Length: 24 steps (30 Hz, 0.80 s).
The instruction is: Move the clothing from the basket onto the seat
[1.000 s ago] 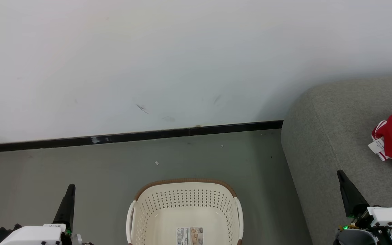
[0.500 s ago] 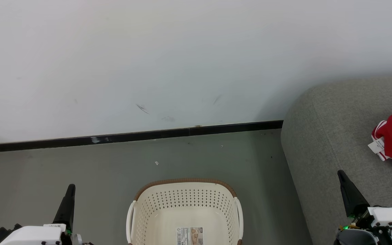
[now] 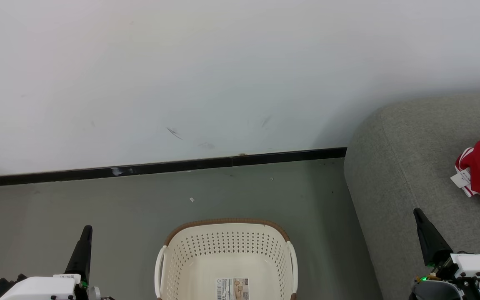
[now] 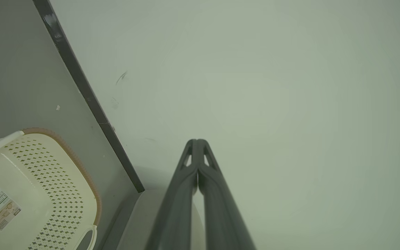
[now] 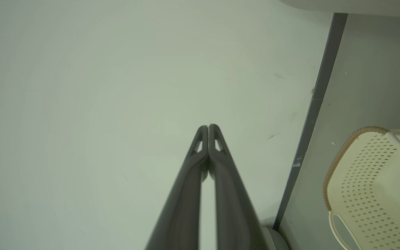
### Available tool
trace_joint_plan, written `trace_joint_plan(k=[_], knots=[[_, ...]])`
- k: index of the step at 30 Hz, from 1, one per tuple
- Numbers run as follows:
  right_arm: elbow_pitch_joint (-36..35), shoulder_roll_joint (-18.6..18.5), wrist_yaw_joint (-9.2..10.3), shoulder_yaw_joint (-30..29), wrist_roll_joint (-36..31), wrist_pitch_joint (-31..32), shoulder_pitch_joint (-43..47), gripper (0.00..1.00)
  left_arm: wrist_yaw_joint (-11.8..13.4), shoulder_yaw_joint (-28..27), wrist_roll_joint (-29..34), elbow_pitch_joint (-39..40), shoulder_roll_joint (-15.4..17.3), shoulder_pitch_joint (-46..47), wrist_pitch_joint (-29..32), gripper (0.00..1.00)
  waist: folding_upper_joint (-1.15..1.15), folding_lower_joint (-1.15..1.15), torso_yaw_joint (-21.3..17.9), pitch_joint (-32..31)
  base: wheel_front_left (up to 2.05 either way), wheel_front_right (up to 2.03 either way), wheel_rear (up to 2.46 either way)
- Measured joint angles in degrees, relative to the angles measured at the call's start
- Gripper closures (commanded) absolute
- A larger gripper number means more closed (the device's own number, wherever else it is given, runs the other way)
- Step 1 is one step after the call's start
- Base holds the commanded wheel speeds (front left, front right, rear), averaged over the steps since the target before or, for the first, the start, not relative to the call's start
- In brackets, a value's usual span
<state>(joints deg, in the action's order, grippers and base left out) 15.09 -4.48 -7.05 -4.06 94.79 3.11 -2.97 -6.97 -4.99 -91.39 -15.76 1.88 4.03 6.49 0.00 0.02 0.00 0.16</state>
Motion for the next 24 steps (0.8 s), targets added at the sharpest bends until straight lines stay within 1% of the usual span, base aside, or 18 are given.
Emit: trace_joint_plan(k=[24], knots=[[0.0, 0.0, 0.00, -0.2, 0.0, 0.0, 0.0, 1.00, 0.0, 0.0, -0.2, 0.0, 0.0, 0.0, 0.0, 1.00, 0.00, 0.00, 0.0, 0.0, 0.00, 0.00, 0.00]])
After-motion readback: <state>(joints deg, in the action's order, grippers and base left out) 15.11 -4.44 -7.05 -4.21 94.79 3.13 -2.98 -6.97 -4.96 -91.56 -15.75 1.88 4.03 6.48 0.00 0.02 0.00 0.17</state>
